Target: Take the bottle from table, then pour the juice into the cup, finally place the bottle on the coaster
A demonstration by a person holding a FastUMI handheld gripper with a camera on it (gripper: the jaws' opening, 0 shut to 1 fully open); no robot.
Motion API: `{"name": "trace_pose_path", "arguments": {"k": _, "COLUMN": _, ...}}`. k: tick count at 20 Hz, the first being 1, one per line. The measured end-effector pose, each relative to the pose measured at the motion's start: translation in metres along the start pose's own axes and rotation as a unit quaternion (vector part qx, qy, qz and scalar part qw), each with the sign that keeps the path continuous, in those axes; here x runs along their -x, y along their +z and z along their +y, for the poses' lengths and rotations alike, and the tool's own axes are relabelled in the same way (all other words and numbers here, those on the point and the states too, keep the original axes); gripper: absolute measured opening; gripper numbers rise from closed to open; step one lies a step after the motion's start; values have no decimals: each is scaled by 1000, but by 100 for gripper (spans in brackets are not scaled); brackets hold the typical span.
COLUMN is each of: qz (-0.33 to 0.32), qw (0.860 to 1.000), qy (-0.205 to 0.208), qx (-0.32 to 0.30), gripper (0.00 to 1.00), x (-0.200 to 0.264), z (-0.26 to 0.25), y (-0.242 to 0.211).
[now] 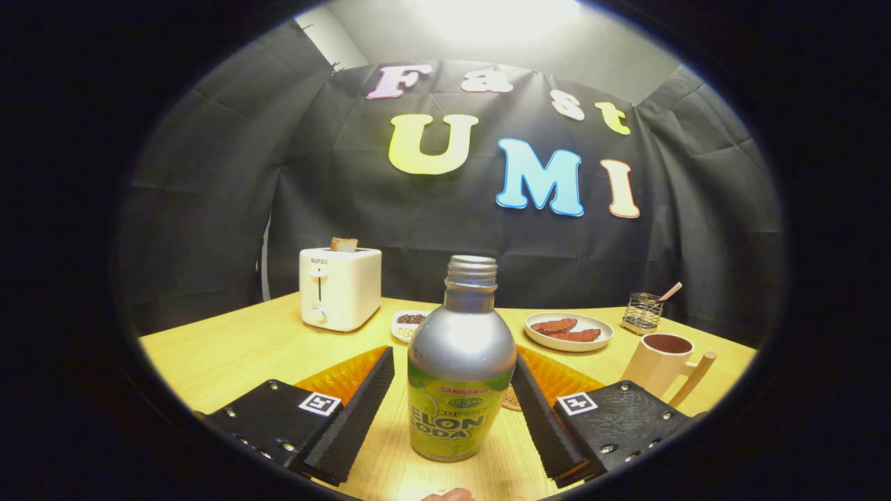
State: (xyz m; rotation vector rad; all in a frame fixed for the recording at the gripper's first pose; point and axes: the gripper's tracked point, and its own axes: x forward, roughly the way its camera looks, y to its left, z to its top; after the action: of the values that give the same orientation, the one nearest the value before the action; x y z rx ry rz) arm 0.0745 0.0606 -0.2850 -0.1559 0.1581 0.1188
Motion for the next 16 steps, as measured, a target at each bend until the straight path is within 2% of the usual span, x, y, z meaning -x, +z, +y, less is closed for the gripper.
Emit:
{"name": "trace_pose_path", "arguments": {"k": 3, "qz": -2, "qw": 1000, "qy": -2, "qx": -3, "gripper": 98, "x": -6, "z": 1, "y": -2}}
{"name": "trace_pose_path", "arguments": {"k": 6, "qz": -1, "qw": 1000, "qy": 1, "qx": -18, "gripper": 82, "x": -7, "z": 0, "y": -1}}
{"name": "trace_pose_path", "arguments": {"k": 8, "qz": 3, "qw": 1000, "qy": -5, "qx": -26, "gripper": 78, "x": -6, "z": -4, "y": 1}}
{"name": "trace_pose_path", "arguments": {"k": 13, "qz": -15, "qw": 997, "qy": -31, "qx": -68, "gripper": 77, "x": 1, "z": -32, "y": 22}}
{"name": "trace_pose_path", "arguments": {"k": 16, "qz": -31, "qw": 988, "qy": -42, "qx": -143, "gripper": 77, "x": 3, "z": -56, "y": 40}}
